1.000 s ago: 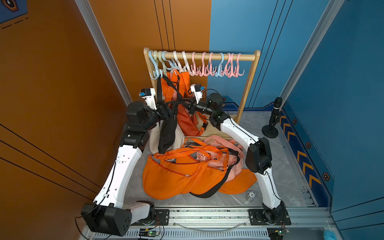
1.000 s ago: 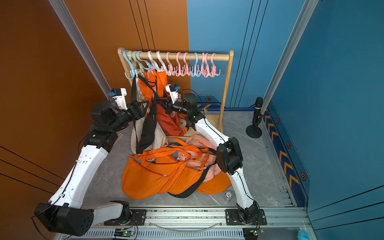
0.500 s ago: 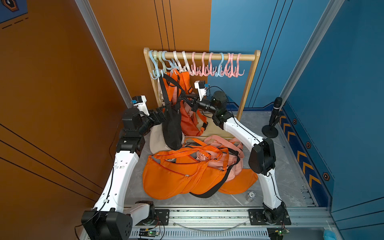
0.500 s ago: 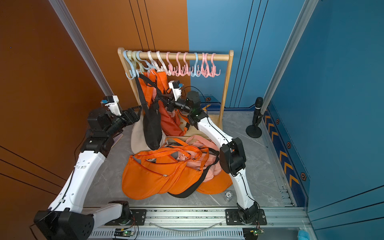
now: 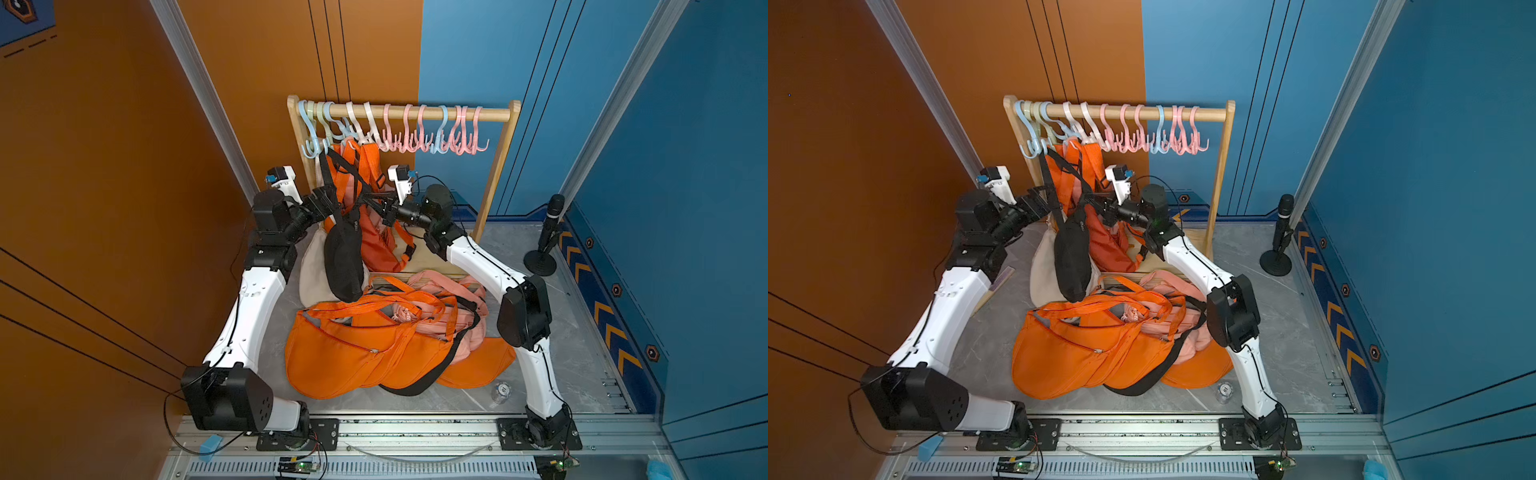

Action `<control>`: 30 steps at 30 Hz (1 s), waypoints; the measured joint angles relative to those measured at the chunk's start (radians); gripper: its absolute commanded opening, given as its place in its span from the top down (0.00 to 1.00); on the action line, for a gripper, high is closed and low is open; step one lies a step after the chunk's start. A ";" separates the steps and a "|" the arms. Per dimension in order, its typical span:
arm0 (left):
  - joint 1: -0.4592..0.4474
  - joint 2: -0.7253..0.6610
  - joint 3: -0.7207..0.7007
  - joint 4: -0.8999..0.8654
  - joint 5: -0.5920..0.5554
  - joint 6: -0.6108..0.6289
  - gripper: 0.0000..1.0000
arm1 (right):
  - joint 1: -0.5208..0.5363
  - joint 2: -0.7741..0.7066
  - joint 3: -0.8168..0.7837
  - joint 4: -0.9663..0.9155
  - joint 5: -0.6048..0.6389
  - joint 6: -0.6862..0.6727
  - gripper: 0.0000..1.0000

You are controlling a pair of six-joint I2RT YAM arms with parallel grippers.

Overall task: Take the bag off the hook
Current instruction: Pick up the bag from the hook.

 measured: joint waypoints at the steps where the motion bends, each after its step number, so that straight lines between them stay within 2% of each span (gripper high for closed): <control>1: 0.000 0.014 0.018 0.005 0.002 -0.008 0.41 | 0.000 -0.001 -0.004 0.000 0.000 0.000 1.00; 6: 0.000 0.082 0.090 0.022 0.021 -0.029 0.65 | 0.000 -0.008 -0.019 0.000 0.000 0.000 1.00; 8: 0.000 0.103 0.105 0.025 0.031 -0.039 0.82 | 0.000 -0.013 -0.025 0.000 0.000 0.000 1.00; 9: 0.000 0.111 0.111 0.026 0.036 -0.046 0.97 | 0.000 -0.016 -0.025 0.000 0.000 -0.001 1.00; 10: 0.000 0.119 0.114 0.027 0.043 -0.048 1.00 | 0.000 -0.018 -0.026 0.000 0.000 -0.001 1.00; 18: 0.000 0.140 0.158 0.025 0.054 -0.051 1.00 | 0.000 -0.035 -0.035 -0.001 0.000 -0.008 1.00; 24: 0.002 0.164 0.290 0.010 0.053 -0.046 1.00 | 0.006 -0.034 -0.024 -0.018 0.015 -0.008 1.00; 30: 0.005 0.227 0.423 -0.008 0.053 -0.043 1.00 | 0.021 0.003 0.059 -0.026 0.045 -0.006 1.00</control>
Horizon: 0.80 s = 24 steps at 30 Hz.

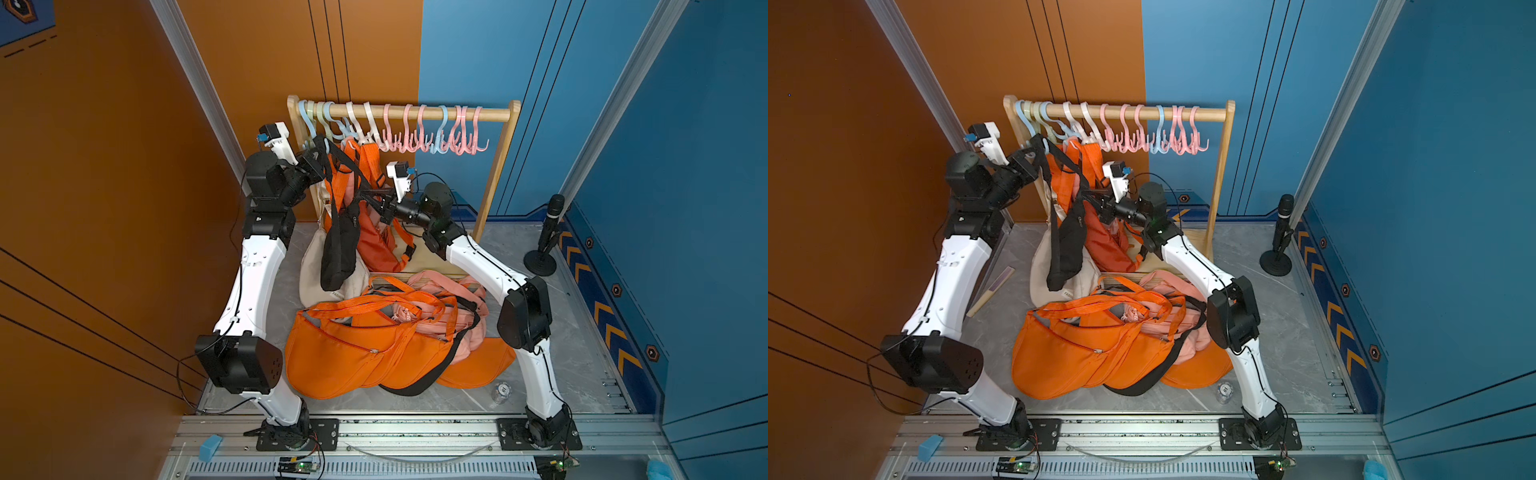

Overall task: Take the bag off the hook
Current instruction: Pick up the bag from the hook.

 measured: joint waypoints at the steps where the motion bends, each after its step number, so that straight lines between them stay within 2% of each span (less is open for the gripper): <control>1: 0.000 0.015 0.021 -0.006 0.000 0.000 1.00 | 0.003 0.012 0.022 -0.003 0.005 0.002 1.00; 8: -0.001 0.126 0.185 -0.072 0.005 0.008 1.00 | 0.005 0.065 0.093 -0.028 0.034 0.010 1.00; 15: -0.022 0.162 0.321 -0.164 0.021 0.055 1.00 | -0.008 0.064 0.095 -0.035 0.035 0.010 1.00; 24: -0.054 0.158 0.465 -0.242 0.073 0.117 1.00 | -0.013 -0.030 -0.018 -0.037 0.054 0.005 1.00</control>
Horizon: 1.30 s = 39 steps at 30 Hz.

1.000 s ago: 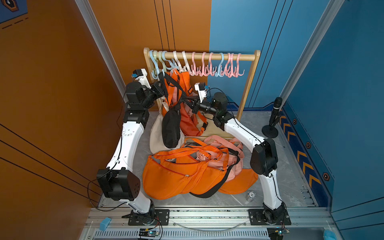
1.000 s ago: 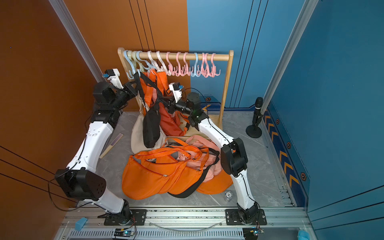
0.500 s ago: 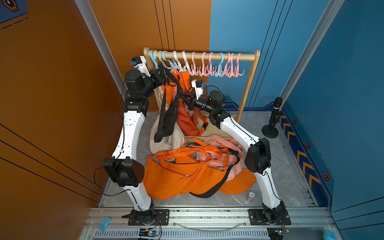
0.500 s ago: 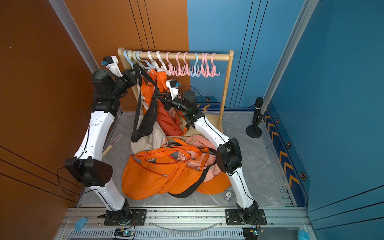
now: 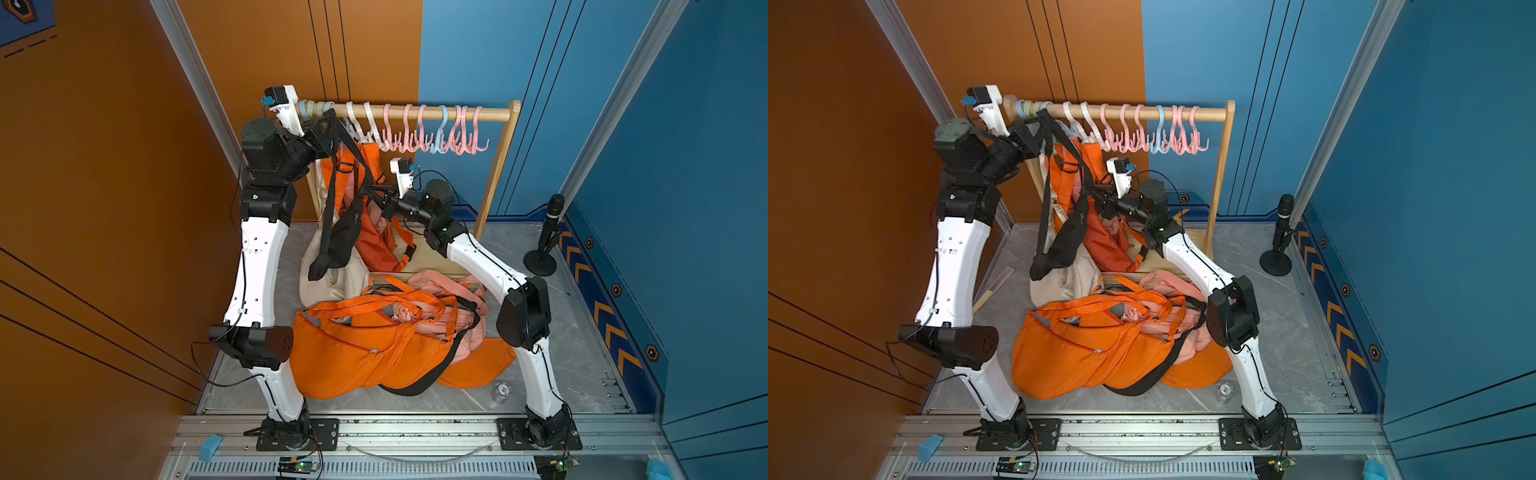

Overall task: Take the bag off the hook
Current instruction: Pick up the bag from the hook, then place the bag inside the bag.

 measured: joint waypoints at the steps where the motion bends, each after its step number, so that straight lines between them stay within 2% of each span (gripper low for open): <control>1: -0.002 -0.004 -0.002 -0.007 0.003 0.003 1.00 | 0.000 -0.017 -0.019 0.001 0.001 0.000 1.00; 7: -0.014 -0.101 -0.122 -0.050 0.007 0.048 1.00 | 0.005 -0.195 -0.200 0.002 0.015 -0.027 1.00; 13: -0.041 -0.304 -0.289 -0.076 -0.027 0.146 1.00 | 0.066 -0.422 -0.411 -0.027 0.068 -0.134 1.00; 21: -0.053 -0.597 -0.515 -0.077 -0.103 0.271 1.00 | 0.249 -0.674 -0.628 -0.128 0.169 -0.325 1.00; 27: -0.058 -0.787 -0.710 -0.092 -0.196 0.364 1.00 | 0.370 -0.806 -0.740 -0.197 0.261 -0.421 1.00; 33: -0.065 -0.949 -0.813 -0.146 -0.317 0.465 1.00 | 0.536 -0.886 -0.811 -0.228 0.363 -0.485 1.00; 39: -0.072 -1.107 -0.893 -0.203 -0.406 0.531 1.00 | 0.679 -0.904 -0.870 -0.215 0.484 -0.524 1.00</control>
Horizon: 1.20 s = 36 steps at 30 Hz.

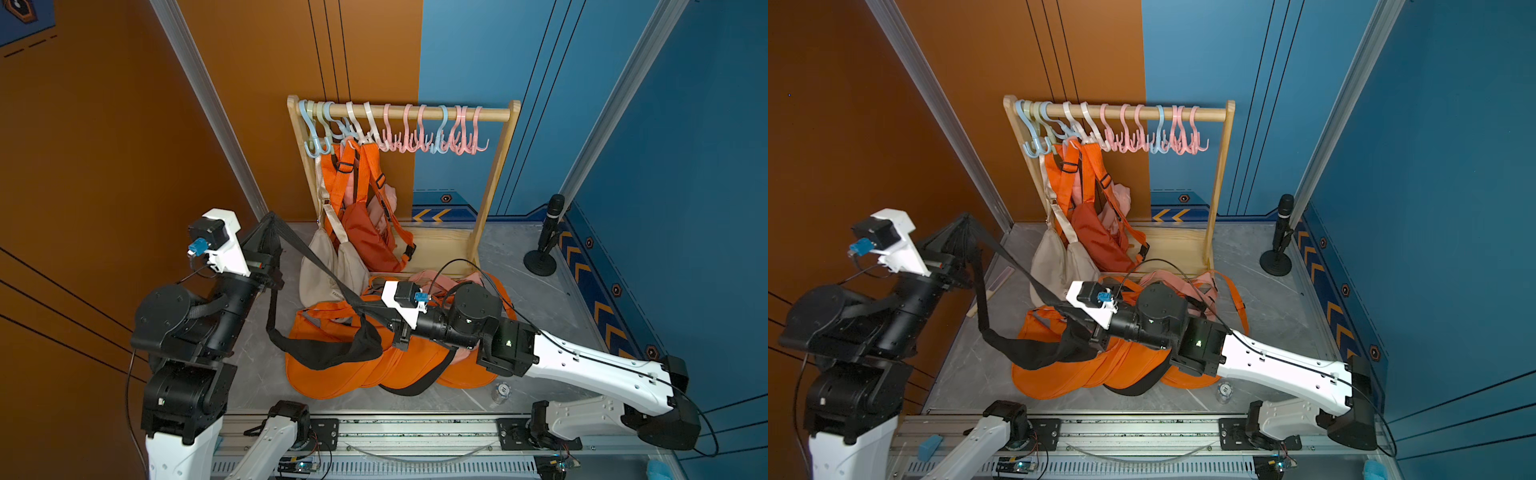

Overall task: Take the bag off the hook
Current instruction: Place the bag inside the bag.

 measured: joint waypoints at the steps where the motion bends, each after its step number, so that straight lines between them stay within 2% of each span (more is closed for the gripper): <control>1: 0.000 -0.018 -0.008 -0.009 -0.009 0.008 1.00 | 0.022 0.000 -0.008 0.005 0.020 -0.004 1.00; 8: -0.014 -0.135 -0.061 -0.073 -0.106 0.077 1.00 | 0.145 0.000 -0.030 0.035 0.121 -0.026 1.00; 15: -0.025 -0.127 -0.102 -0.076 -0.135 0.089 1.00 | 0.142 0.028 -0.053 0.049 0.148 -0.015 1.00; 19: -0.030 -0.069 -0.188 -0.047 -0.145 0.054 1.00 | 0.083 0.048 -0.113 0.078 0.147 0.028 1.00; 24: -0.052 0.039 -0.301 0.037 -0.175 0.002 1.00 | -0.044 0.097 -0.198 0.113 0.138 0.124 1.00; 29: -0.151 0.148 -0.371 0.156 -0.242 -0.024 1.00 | -0.162 0.146 -0.259 0.129 0.138 0.220 1.00; 36: -0.290 0.280 -0.473 0.341 -0.332 -0.048 1.00 | -0.241 0.165 -0.335 0.154 0.140 0.305 1.00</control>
